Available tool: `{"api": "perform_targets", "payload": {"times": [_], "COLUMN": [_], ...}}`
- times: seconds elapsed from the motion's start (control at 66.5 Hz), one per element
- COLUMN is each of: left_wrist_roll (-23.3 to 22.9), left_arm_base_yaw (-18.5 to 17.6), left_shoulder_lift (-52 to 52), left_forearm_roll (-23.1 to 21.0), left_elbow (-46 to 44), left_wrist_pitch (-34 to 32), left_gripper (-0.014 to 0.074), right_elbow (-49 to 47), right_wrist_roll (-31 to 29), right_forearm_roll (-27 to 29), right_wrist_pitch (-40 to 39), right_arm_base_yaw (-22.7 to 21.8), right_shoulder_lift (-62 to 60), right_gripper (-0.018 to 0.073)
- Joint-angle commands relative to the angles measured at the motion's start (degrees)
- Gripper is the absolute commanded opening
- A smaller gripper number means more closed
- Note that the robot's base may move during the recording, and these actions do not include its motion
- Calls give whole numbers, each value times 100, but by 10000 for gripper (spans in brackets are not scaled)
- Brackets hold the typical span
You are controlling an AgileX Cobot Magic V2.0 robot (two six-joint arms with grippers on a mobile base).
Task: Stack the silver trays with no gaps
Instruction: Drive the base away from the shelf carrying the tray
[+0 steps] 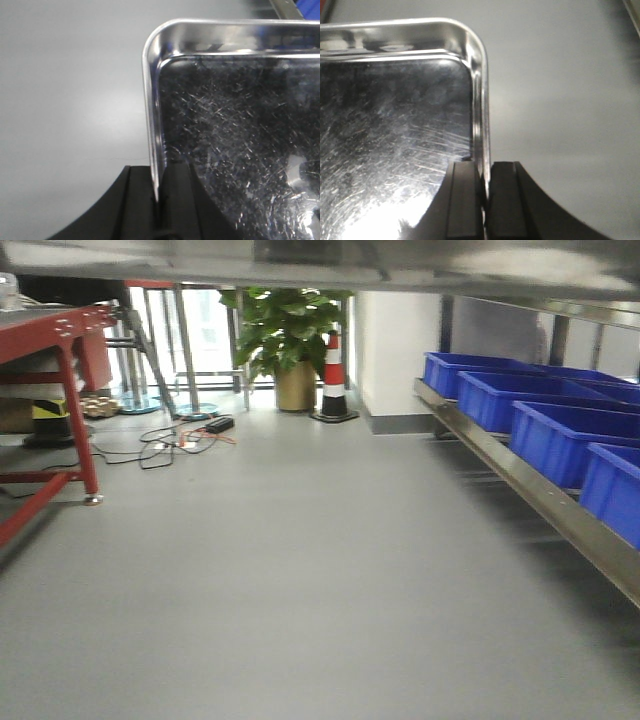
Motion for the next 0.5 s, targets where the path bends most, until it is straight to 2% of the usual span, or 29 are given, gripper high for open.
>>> {"api": "perform_targets", "payload": {"times": [0.0, 0.481], "left_wrist_roll": [6, 6], "left_arm_base_yaw": [-35, -35], "left_shoulder_lift": [-57, -57], "left_forearm_roll": [122, 122], "left_elbow": [-7, -7], "left_wrist_pitch": [-11, -11], "left_gripper": [-9, -9], "right_elbow": [-16, -16], "right_wrist_roll": [-40, -40], "right_forearm_roll": [-269, -269], "right_wrist_pitch": [-41, -41], "right_arm_base_yaw": [0, 0], "right_shoulder_lift": [-19, -19], "right_gripper": [-15, -15]}}
